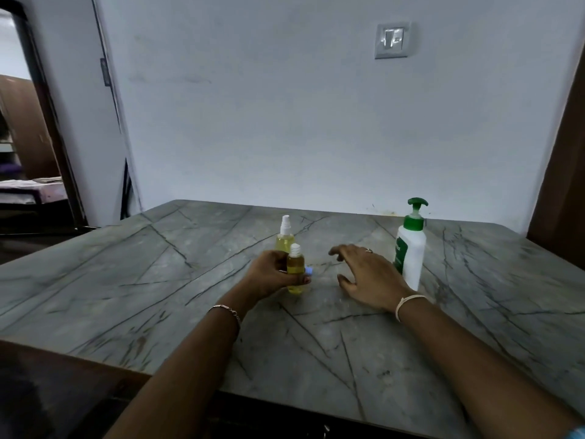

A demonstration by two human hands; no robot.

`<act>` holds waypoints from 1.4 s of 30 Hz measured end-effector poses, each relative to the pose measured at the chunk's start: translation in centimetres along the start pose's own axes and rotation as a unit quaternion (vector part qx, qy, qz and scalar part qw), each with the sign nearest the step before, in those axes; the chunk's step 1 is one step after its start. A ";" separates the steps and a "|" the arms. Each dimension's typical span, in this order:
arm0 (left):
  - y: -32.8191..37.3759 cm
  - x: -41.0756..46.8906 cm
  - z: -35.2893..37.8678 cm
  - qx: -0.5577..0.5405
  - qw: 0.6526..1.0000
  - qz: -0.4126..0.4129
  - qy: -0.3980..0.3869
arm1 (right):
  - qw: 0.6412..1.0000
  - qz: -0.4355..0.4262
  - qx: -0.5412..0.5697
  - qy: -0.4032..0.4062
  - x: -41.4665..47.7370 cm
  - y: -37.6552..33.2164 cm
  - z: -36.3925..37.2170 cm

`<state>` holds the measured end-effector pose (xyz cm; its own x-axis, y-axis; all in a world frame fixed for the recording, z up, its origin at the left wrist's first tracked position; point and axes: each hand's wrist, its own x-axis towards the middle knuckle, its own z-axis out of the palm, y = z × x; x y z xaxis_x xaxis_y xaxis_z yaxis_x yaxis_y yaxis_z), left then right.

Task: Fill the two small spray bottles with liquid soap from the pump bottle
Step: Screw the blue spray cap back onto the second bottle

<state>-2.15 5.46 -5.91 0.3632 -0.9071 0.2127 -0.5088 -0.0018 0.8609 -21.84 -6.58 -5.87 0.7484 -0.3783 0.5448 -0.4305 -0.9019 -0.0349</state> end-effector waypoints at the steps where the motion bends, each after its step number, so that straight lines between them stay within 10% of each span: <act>1: -0.1 -0.2 -0.4 0.001 1.000 0.002 0.004 | 1.000 0.010 -0.001 -0.026 0.2 -0.1 0.3; 9: -1.6 0.0 -2.3 -0.021 0.999 -0.009 0.024 | 0.989 0.059 0.054 -0.120 3.3 -1.5 2.4; 26: -1.6 -0.2 -2.4 -0.053 0.999 -0.011 0.002 | 0.969 0.151 0.191 -0.034 5.9 -3.8 5.4; 42: 0.2 0.4 0.1 -0.030 0.999 -0.012 -0.014 | 0.876 0.234 0.409 0.103 3.6 -1.1 1.3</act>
<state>-2.18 5.08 -5.72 0.3522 -0.9184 0.1803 -0.4521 0.0017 0.8920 -17.98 -7.22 -4.93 0.4435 -0.7768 0.4471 -0.0967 -0.5374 -0.8378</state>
